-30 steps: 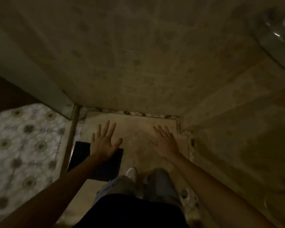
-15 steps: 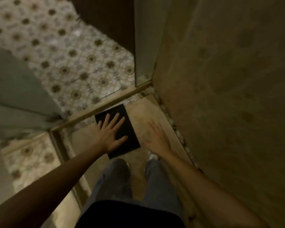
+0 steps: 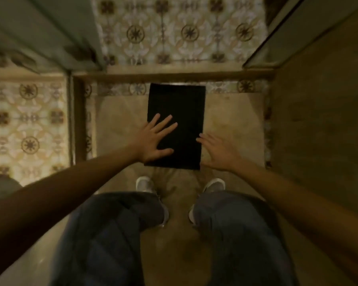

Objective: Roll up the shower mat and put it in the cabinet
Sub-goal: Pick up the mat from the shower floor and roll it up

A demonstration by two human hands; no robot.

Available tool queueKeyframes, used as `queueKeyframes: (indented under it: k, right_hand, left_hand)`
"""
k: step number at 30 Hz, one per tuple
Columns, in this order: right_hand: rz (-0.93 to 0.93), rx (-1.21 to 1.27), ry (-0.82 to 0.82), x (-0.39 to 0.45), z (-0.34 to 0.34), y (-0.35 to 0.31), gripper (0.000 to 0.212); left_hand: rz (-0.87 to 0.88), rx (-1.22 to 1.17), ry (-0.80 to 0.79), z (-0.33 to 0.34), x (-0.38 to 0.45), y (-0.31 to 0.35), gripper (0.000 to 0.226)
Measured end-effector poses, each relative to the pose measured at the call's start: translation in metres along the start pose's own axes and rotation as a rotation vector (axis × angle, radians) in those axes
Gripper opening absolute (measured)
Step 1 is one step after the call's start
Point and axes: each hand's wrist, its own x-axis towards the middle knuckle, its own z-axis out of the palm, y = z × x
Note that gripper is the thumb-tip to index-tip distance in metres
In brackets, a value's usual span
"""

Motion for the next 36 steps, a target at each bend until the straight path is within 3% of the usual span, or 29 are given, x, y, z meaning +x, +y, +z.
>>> queueKeyframes:
  k: [4,8,12,16,24,28,32,36]
  right_hand:
    - [-0.140,-0.128,-0.025,0.101,0.075,0.028,0.093]
    - [-0.316,-0.201,-0.036,0.157,0.144,0.051,0.094]
    - [-0.367,-0.266,-0.040,0.179,0.209,0.061,0.099]
    - [-0.373,-0.323,0.092,0.172,0.251,0.073,0.093]
    - [-0.457,-0.019,0.382,0.157,0.277,0.097,0.041]
    - [-0.349,0.200,0.406,0.151,0.272,0.095,0.037]
    - [-0.277,0.358,0.435,0.148,0.266,0.113,0.036]
    - [-0.255,0.512,0.333,0.142,0.269,0.134,0.030]
  left_hand:
    - [0.068,0.158,-0.007,0.088,0.053,-0.097,0.086]
    - [0.188,0.126,0.025,0.162,0.082,-0.158,0.087]
    - [0.270,0.158,0.066,0.232,0.090,-0.173,0.088]
    - [0.307,0.256,0.075,0.284,0.087,-0.161,0.086]
    - [0.295,0.202,0.158,0.317,0.089,-0.148,0.058]
    - [0.281,0.019,0.189,0.305,0.085,-0.146,0.042]
    - [0.301,-0.114,0.221,0.298,0.093,-0.144,0.040]
    - [0.221,-0.289,0.160,0.317,0.095,-0.134,0.032]
